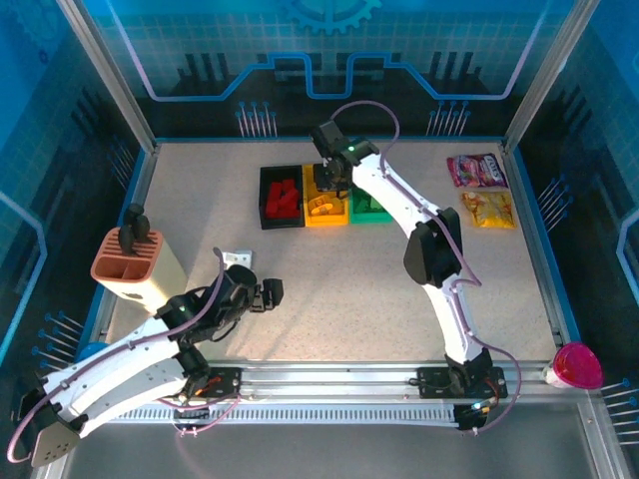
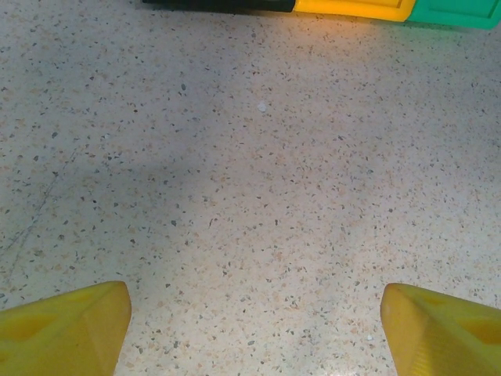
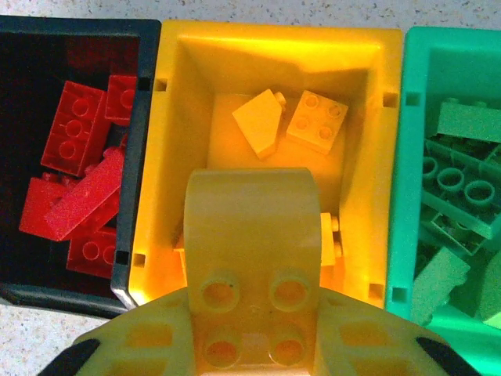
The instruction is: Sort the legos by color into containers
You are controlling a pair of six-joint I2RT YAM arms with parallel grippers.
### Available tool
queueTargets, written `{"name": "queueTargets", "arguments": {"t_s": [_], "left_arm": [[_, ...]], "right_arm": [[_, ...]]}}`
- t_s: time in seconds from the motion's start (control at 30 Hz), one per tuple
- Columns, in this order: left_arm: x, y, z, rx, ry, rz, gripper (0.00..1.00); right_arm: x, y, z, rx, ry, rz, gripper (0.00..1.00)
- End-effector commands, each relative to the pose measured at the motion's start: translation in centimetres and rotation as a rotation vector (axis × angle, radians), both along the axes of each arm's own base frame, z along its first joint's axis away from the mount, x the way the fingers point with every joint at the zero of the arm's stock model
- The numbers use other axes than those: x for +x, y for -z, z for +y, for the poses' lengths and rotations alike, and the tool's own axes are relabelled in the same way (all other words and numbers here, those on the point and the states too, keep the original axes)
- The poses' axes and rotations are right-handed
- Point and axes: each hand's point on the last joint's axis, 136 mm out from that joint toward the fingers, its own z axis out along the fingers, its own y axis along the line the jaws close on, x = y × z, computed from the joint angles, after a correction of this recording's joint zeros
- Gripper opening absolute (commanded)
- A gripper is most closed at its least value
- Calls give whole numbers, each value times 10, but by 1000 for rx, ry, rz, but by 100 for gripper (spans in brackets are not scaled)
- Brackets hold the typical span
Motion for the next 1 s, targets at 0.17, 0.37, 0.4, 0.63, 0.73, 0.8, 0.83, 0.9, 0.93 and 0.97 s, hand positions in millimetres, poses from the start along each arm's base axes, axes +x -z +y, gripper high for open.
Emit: {"name": "queueTargets", "arguments": {"t_s": [0.17, 0.37, 0.4, 0.63, 0.73, 0.8, 0.83, 0.9, 0.93, 0.97], "left_arm": [[-3, 0, 5, -5, -21, -11, 84], [-3, -4, 6, -8, -24, -21, 84], [-3, -5, 5, -9, -24, -22, 84], [-2, -4, 6, -6, -27, -25, 84], [-2, -2, 5, -14, -31, -23, 84], [-1, -1, 4, -16, -31, -21, 84], [-1, 0, 3, -15, -31, -19, 84], [-1, 0, 3, -13, -30, -16, 84], [-1, 0, 2, -13, -27, -16, 84], [-1, -1, 2, -13, -27, -16, 84]], "right_arm": [[30, -6, -7, 27, 25, -40, 41], [35, -26, -4, 72, 13, -81, 66], [33, -27, -4, 73, 11, -76, 67], [-3, -25, 2, 99, -63, -31, 57], [-21, -11, 6, 107, -87, 3, 41], [-30, -1, 9, 111, -101, 21, 37], [-34, 3, 11, 114, -108, 30, 35], [-39, 13, 15, 112, -120, 48, 32], [-39, 18, 17, 110, -120, 57, 32], [-39, 24, 18, 110, -118, 67, 31]]}}
